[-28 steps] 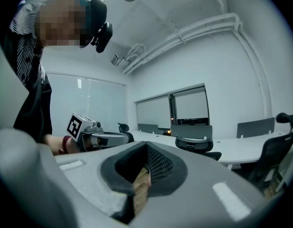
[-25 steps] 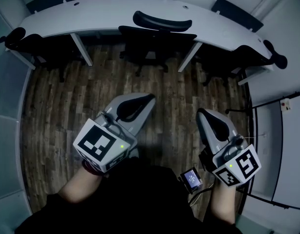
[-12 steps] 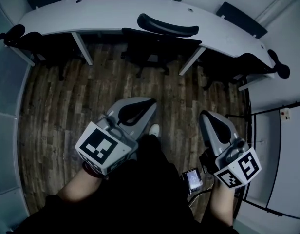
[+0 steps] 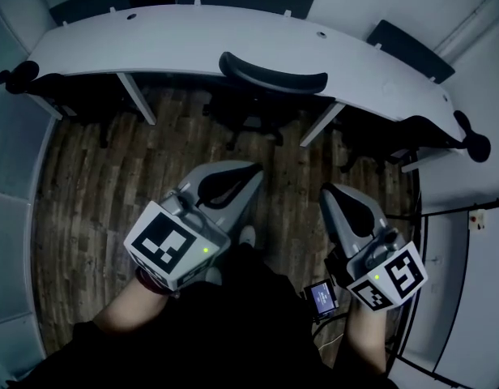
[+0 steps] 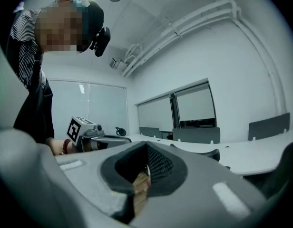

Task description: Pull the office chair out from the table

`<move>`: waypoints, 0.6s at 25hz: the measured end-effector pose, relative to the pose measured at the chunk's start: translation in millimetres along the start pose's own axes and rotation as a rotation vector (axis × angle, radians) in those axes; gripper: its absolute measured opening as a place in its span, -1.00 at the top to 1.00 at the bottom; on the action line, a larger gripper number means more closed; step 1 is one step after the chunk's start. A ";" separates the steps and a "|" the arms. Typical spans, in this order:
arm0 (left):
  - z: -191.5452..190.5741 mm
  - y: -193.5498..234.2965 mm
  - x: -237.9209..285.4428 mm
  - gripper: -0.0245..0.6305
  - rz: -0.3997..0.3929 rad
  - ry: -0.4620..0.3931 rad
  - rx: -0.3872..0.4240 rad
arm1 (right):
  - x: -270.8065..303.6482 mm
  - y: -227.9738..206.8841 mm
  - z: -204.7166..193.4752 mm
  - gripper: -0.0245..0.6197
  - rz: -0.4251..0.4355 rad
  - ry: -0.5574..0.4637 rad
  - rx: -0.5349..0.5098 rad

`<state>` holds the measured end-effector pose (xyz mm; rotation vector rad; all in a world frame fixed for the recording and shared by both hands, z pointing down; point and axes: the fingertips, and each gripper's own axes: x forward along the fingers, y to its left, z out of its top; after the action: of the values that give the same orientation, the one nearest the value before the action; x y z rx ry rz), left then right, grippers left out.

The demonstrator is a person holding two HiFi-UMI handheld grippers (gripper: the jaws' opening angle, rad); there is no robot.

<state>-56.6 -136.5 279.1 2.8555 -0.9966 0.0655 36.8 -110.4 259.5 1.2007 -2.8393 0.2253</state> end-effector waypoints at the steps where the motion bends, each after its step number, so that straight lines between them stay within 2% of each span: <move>1: 4.0 5.7 12.6 0.91 0.004 -0.003 0.007 | 3.6 -12.8 2.8 0.92 0.003 -0.004 0.000; 7: 21.5 22.9 74.8 0.91 0.020 0.009 0.034 | 16.6 -78.5 20.1 0.92 0.023 -0.024 0.001; 15: 27.8 47.3 133.6 0.91 0.027 0.001 0.029 | 46.3 -133.5 24.8 0.92 0.077 -0.033 0.006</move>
<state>18.6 -259.1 266.6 2.8676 -1.0432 0.0843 100.5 -238.9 255.0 1.1072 -2.9190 0.2200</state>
